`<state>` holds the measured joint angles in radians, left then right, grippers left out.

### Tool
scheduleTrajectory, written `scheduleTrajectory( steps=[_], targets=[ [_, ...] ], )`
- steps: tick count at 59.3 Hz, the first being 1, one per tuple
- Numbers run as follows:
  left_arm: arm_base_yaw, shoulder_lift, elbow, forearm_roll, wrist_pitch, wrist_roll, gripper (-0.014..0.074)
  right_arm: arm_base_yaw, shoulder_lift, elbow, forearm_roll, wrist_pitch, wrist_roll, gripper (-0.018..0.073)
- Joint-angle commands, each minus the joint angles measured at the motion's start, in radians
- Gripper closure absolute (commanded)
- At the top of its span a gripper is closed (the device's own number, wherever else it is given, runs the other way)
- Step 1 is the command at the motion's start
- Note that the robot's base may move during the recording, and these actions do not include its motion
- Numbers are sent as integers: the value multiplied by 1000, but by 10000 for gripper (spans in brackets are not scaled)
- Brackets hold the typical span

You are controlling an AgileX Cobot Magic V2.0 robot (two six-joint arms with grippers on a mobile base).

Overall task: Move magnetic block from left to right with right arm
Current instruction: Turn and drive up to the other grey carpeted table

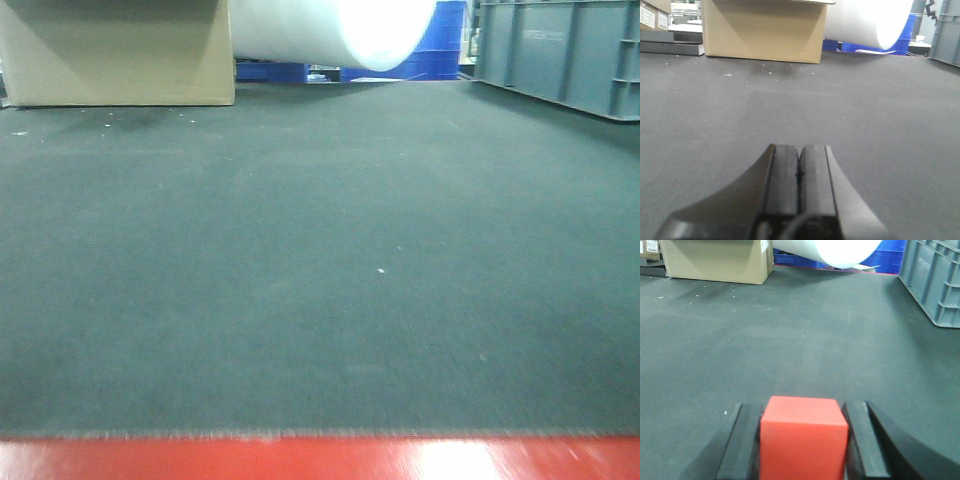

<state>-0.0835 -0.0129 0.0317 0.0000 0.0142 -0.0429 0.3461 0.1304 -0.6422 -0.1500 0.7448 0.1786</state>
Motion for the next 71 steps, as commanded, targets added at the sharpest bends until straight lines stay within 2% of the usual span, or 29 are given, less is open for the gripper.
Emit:
scheduleTrajectory(
  steps=[1,71],
  targets=[
    [2,-10,10,0,-90,-4,713,0,22,-26,-12,-89,-10,345],
    [2,-10,10,0,-90,-4,713,0,22,-26,-12,-89,-10,345]
  ],
)
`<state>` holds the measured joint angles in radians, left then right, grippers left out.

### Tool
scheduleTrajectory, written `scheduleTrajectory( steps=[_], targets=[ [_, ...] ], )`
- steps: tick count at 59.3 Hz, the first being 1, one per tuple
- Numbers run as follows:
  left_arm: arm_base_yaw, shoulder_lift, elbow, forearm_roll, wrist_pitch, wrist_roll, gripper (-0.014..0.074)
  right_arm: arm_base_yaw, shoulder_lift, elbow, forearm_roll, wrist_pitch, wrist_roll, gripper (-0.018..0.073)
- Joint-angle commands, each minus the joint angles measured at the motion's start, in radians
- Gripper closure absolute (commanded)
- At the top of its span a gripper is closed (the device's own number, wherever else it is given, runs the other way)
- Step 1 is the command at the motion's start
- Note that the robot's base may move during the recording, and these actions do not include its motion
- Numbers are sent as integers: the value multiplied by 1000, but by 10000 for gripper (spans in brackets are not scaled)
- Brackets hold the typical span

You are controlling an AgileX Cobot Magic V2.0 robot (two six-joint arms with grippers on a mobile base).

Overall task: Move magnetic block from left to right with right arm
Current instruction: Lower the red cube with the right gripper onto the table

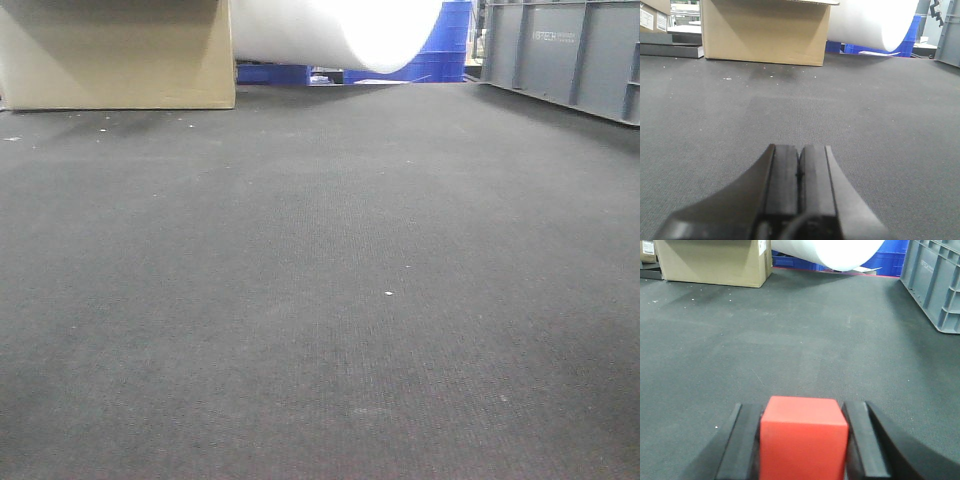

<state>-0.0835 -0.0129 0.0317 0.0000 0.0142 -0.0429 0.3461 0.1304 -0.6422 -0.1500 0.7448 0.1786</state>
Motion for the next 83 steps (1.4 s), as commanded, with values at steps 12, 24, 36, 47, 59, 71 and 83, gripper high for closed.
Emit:
scheduleTrajectory(
  steps=[12,24,36,47,59,71,83],
  targets=[
    [2,-10,10,0,-90,-4,713,0,22,-26,-1,-86,-10,345],
    [2,-10,10,0,-90,-4,713,0,130,-98,1,-90,-14,345],
    [2,-10,10,0,-90,-4,713,5,423,-282,150,-61,-190,345],
    [2,-10,10,0,-90,-4,713,85,699,-433,264,-9,-257,345],
    [2,-10,10,0,-90,-4,713,173,973,-561,262,43,-273,345],
    [2,-10,10,0,-90,-4,712,236,1239,-668,261,65,-268,345],
    [2,-10,10,0,-90,-4,713,250,1456,-751,260,66,-132,345]
  ],
)
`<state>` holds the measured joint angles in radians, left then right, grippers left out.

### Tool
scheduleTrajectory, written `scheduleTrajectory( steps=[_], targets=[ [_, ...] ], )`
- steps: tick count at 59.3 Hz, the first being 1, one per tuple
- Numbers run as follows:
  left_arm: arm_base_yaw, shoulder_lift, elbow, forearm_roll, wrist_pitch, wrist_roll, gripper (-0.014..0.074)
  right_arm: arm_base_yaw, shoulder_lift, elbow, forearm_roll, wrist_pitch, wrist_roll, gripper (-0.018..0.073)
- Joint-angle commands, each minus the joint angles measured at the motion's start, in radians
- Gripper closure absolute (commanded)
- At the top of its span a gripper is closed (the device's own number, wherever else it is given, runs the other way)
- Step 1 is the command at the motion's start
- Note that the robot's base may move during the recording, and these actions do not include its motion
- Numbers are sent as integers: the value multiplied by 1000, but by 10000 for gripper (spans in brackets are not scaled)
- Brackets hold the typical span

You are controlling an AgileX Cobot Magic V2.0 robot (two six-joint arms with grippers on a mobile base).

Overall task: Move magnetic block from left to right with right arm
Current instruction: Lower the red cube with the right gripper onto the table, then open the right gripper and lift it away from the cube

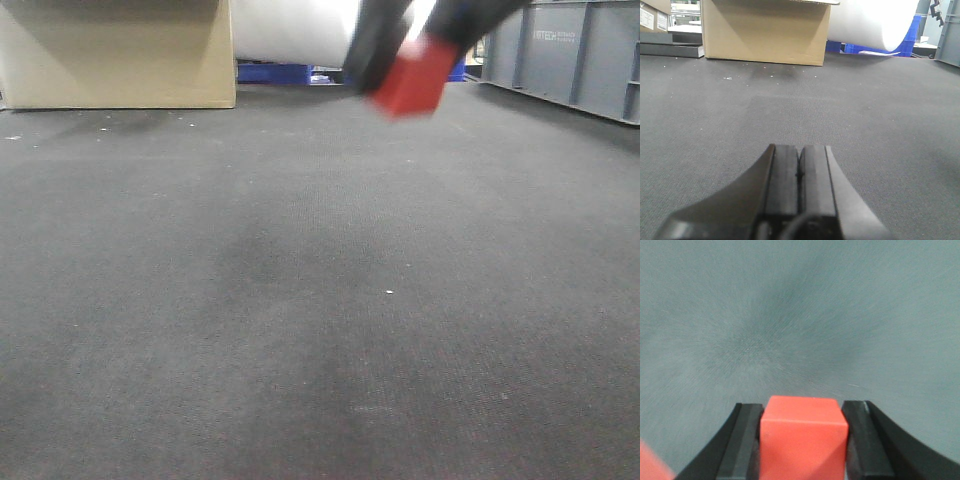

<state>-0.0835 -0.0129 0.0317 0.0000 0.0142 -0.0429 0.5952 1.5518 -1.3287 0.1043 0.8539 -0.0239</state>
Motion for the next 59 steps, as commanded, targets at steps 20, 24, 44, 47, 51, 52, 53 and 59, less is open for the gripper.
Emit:
scheduleTrajectory(
  steps=[20,24,44,47,51,52,53,59],
  targets=[
    [2,-10,10,0,-90,-4,713,1,226,-123,-58,-87,321,345],
    [2,-10,10,0,-90,-4,713,1,252,-123,-68,-92,330,345],
    [2,-10,10,0,-90,-4,713,1,319,-123,-104,-91,330,302],
    [2,-10,10,0,-90,-4,713,1,316,-123,-110,-89,330,239],
    [2,-10,10,0,-90,-4,713,1,315,-125,-104,-88,330,118],
    [2,-10,10,0,-90,-4,713,1,314,-125,-104,-88,330,73],
    [2,-10,10,0,-90,-4,713,1,313,-128,-104,-87,330,43],
    [2,-10,10,0,-90,-4,713,1,312,-154,-110,-63,330,-86]
  ],
)
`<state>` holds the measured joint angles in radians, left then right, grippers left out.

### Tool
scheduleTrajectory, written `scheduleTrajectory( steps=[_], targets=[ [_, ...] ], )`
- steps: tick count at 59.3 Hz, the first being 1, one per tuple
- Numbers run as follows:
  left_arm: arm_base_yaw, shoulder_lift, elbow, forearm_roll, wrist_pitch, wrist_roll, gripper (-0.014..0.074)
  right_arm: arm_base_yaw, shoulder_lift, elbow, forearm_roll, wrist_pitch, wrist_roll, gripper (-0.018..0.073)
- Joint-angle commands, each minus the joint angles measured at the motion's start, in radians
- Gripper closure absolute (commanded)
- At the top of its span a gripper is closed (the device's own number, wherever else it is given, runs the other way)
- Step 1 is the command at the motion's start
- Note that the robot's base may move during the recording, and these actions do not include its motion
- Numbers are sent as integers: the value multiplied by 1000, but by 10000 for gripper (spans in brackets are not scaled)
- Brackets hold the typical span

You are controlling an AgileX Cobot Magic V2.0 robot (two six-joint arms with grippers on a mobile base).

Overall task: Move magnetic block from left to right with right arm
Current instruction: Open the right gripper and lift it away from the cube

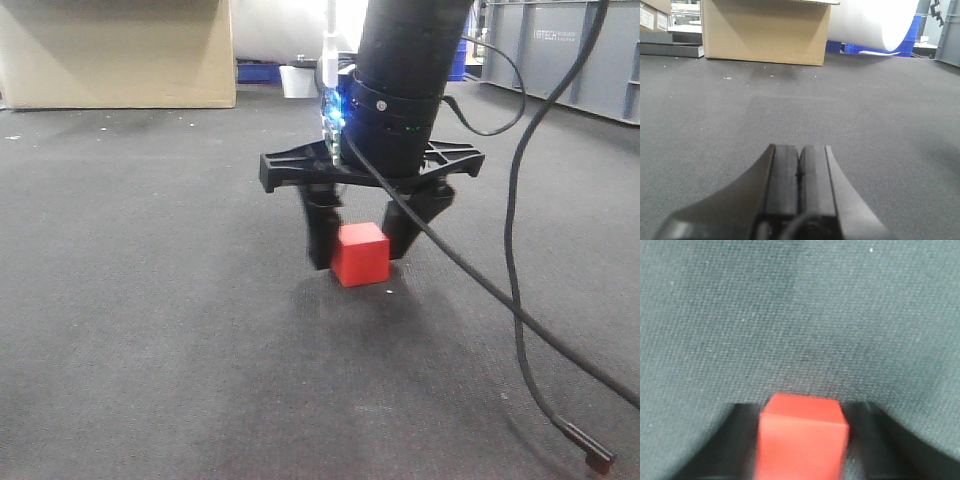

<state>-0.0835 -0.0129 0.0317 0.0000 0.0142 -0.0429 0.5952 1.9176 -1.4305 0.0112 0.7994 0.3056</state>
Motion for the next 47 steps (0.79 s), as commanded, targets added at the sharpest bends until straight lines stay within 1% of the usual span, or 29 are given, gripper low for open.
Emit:
scheduleTrajectory(
  steps=[1,10,14,18,23,27,30,35,39,47],
  targets=[
    [2,-10,10,0,-90,-4,712,1,-54,-59,-16,-3,0,-79],
    [2,-10,10,0,-90,-4,713,1,-67,-134,-31,72,0,-73],
    [2,-10,10,0,-90,-4,713,1,-87,-150,-36,86,0,-71],
    [2,-10,10,0,-90,-4,713,1,-125,-151,-46,86,0,-44],
    [2,-10,10,0,-90,-4,713,1,-182,-135,-78,87,0,62],
    [2,-10,10,0,-90,-4,712,1,-234,-106,-107,81,0,181],
    [2,-10,10,0,-90,-4,713,1,-280,-69,-120,74,0,288],
    [2,-10,10,0,-90,-4,713,1,-371,12,-136,39,0,400],
    [2,-10,10,0,-90,-4,712,1,-454,87,-137,1,0,440],
    [2,-10,10,0,-90,-4,713,1,-601,258,-137,-94,0,450]
  ],
)
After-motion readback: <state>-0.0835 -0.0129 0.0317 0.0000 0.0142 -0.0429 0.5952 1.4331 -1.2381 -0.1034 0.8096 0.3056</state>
